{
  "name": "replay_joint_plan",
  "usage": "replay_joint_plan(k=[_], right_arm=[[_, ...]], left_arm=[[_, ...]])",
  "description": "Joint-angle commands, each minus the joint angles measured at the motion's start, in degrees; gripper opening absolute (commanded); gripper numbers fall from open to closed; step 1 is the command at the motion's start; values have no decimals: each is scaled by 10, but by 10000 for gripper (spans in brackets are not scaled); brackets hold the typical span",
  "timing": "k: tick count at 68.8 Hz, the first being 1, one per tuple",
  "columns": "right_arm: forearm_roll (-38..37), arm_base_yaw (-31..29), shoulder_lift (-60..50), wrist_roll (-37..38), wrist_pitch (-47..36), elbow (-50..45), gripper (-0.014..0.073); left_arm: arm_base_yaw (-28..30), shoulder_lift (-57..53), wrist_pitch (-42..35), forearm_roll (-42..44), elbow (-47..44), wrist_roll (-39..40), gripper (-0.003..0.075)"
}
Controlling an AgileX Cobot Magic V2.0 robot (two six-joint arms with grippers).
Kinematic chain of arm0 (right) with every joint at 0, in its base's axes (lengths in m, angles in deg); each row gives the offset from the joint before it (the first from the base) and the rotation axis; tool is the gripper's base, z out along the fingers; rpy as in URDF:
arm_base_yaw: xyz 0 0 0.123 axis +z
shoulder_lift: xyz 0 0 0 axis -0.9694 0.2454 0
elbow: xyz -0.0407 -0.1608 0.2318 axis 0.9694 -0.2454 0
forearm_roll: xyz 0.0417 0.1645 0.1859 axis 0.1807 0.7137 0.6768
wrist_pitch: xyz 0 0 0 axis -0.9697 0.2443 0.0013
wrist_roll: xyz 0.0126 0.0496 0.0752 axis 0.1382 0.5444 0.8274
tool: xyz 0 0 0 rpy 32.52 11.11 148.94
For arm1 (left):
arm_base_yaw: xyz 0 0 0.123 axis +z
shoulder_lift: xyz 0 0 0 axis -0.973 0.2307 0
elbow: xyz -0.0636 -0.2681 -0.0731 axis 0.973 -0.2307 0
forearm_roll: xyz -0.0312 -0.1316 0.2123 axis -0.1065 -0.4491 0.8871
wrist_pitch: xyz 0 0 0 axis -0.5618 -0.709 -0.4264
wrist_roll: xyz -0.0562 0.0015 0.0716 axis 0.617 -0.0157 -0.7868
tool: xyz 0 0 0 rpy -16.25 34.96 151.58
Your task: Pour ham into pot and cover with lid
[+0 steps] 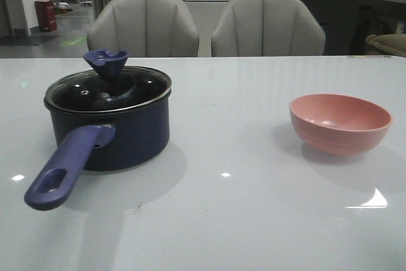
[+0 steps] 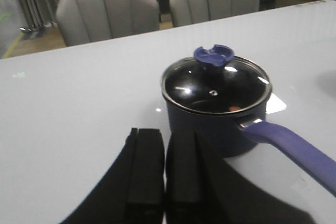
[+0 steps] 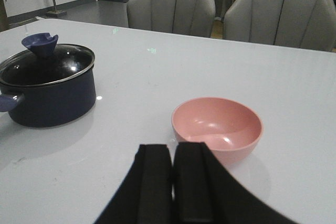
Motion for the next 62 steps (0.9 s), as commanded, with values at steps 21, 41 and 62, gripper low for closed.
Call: replay_joint_plan(k=[21, 41, 62], right_arm=[[5, 1, 6, -6, -39, 16, 162], [5, 1, 6, -6, -39, 16, 162], [5, 1, 6, -6, -39, 16, 162]], left_arm=[[160, -80, -199, 5, -133, 77, 113], [100, -80, -196, 8, -132, 77, 113], [95, -79, -196, 8, -132, 77, 113]])
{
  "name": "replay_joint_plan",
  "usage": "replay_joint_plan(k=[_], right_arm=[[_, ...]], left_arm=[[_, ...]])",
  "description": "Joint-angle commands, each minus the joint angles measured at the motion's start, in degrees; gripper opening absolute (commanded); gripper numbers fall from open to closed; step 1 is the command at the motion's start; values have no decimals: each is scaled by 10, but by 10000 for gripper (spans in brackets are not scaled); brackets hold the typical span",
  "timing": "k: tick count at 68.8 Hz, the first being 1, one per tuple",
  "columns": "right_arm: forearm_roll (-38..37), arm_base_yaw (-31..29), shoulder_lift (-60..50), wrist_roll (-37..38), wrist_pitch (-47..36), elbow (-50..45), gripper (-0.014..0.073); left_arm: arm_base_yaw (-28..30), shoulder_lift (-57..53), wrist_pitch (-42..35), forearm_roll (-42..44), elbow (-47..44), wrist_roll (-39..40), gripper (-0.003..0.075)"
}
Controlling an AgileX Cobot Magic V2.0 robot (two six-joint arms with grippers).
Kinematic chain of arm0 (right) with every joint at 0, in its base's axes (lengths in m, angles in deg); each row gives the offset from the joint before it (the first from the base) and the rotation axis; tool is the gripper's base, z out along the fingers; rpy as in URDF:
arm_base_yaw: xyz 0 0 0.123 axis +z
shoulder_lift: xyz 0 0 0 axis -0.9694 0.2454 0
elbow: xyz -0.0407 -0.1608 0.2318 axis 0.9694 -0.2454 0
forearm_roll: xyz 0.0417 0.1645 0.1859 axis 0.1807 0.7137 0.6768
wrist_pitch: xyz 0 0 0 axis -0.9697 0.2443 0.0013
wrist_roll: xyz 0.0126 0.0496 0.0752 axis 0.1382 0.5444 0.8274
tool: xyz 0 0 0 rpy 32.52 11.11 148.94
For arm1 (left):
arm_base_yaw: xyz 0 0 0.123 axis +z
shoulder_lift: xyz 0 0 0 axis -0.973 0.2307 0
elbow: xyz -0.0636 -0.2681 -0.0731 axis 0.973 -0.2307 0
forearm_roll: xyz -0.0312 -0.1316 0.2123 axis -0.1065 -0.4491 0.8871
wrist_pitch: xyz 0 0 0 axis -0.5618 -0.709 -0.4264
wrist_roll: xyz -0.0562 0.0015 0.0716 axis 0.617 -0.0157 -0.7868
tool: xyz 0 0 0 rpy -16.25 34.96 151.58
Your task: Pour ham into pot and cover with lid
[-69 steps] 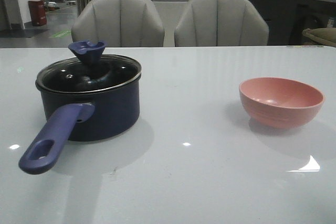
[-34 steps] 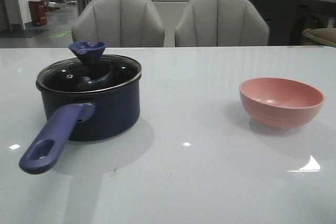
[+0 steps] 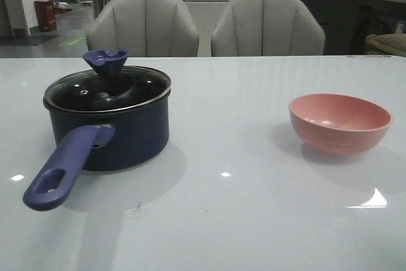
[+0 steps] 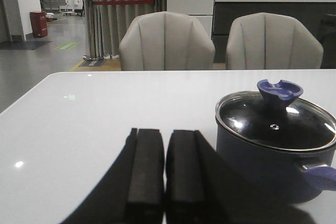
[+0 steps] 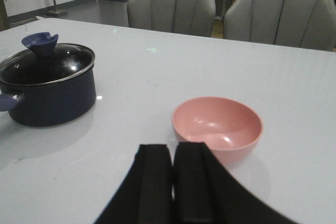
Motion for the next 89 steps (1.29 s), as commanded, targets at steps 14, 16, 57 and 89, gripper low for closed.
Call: replay_joint_plan(k=[14, 16, 57, 89], right_arm=[[5, -1, 6, -6, -40, 16, 162], [5, -1, 6, -6, -40, 16, 162], [-65, -7, 6, 13, -50, 11, 162], [-287, -73, -72, 249, -111, -62, 162]], left_arm=[[-4, -11, -48, 0, -12, 7, 113], [-4, -11, -48, 0, -12, 7, 113], [-4, -11, -48, 0, -12, 7, 113], [-4, -11, -48, 0, -12, 7, 113]])
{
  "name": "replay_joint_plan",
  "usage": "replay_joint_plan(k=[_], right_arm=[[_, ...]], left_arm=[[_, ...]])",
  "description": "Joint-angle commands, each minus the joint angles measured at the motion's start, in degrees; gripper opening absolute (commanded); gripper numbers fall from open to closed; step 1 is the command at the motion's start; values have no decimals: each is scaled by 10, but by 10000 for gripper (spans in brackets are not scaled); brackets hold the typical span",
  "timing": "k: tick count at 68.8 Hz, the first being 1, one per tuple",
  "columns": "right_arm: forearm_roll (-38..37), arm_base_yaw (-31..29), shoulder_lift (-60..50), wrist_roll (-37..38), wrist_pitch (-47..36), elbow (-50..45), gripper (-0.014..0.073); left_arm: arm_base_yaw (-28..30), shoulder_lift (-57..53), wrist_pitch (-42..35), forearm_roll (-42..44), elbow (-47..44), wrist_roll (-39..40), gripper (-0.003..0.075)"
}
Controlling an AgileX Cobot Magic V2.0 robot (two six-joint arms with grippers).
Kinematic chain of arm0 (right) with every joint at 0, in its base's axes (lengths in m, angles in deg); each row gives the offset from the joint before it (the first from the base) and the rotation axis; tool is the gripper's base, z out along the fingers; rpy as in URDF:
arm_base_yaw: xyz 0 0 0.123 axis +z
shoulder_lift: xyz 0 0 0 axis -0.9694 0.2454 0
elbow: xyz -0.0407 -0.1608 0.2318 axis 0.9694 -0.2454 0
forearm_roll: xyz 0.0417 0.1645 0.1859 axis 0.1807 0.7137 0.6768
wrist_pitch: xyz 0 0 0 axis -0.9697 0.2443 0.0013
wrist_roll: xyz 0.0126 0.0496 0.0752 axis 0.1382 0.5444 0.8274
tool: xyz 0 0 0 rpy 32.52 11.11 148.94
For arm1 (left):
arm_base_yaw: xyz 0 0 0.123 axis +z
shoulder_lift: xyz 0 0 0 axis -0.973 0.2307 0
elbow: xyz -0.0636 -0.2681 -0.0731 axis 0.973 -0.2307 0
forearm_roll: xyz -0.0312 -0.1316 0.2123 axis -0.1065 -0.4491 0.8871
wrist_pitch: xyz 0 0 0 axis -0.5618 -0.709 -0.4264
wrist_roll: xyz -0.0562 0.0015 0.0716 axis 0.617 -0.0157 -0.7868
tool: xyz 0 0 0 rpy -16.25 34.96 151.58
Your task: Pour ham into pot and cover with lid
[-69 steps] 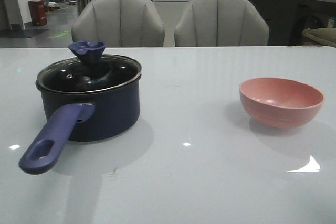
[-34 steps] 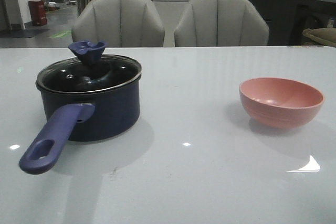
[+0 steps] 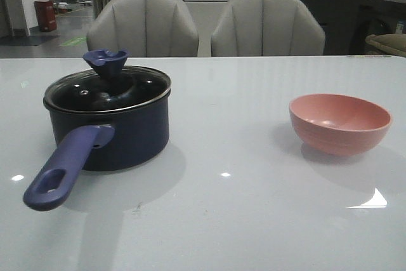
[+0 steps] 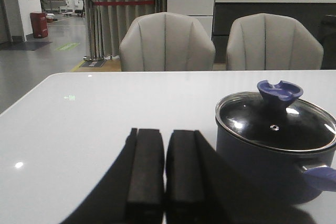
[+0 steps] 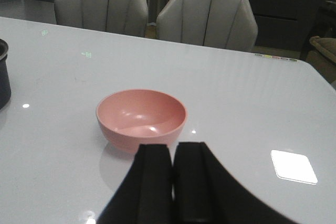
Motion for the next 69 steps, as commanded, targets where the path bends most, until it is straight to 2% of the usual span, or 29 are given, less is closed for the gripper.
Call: replay_joint_plan(k=[1, 69], right_arm=[[-11, -4, -12, 25, -90, -13, 162], [0, -4, -12, 39, -110, -18, 162]], left_arm=[[-4, -11, -47, 0, -12, 7, 113], [-4, -11, -47, 0, -12, 7, 113]])
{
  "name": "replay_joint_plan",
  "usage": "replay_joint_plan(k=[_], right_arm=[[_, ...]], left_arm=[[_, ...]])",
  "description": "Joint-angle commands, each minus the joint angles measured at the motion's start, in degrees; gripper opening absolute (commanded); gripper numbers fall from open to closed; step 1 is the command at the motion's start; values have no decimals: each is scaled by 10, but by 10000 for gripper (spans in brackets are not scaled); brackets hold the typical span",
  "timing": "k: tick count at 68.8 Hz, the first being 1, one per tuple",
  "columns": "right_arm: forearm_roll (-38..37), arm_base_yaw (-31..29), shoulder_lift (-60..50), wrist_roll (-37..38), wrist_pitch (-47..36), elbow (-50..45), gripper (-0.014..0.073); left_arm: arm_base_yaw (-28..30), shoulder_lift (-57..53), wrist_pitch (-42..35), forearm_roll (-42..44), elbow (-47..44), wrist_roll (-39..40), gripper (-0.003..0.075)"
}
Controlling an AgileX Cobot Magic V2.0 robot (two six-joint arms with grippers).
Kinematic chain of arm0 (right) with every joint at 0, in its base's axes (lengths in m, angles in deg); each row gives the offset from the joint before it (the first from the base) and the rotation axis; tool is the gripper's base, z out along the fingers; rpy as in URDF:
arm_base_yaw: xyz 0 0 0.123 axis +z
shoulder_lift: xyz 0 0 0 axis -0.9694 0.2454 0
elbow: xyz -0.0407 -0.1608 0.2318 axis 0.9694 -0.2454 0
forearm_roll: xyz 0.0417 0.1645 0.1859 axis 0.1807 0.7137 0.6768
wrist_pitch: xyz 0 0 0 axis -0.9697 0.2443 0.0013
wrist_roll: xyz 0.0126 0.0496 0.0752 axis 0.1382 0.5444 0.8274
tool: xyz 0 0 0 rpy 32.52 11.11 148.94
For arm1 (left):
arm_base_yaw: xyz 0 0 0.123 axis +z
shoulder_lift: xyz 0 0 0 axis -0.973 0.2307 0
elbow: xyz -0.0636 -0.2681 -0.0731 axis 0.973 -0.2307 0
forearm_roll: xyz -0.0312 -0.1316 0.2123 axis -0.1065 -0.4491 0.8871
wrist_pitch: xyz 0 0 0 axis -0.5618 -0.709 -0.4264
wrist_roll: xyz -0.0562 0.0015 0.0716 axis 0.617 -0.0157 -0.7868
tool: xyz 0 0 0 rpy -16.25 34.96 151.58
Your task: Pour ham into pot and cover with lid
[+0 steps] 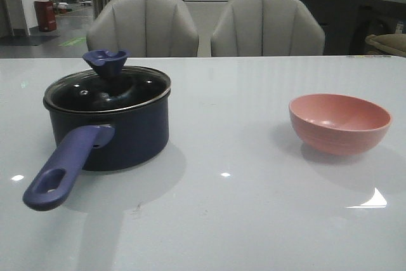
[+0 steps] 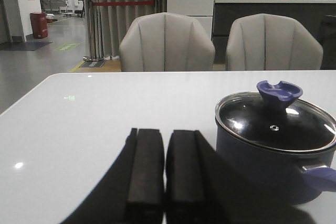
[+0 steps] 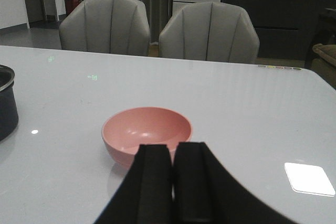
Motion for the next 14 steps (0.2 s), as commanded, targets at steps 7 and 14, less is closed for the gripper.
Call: replay_joint_plan(k=[7, 14], right_arm=[[2, -4, -12, 0, -51, 2, 162], [2, -4, -12, 0, -51, 2, 162]], left_arm=[[-4, -11, -46, 0, -12, 7, 113], [-4, -11, -46, 0, -12, 7, 113]])
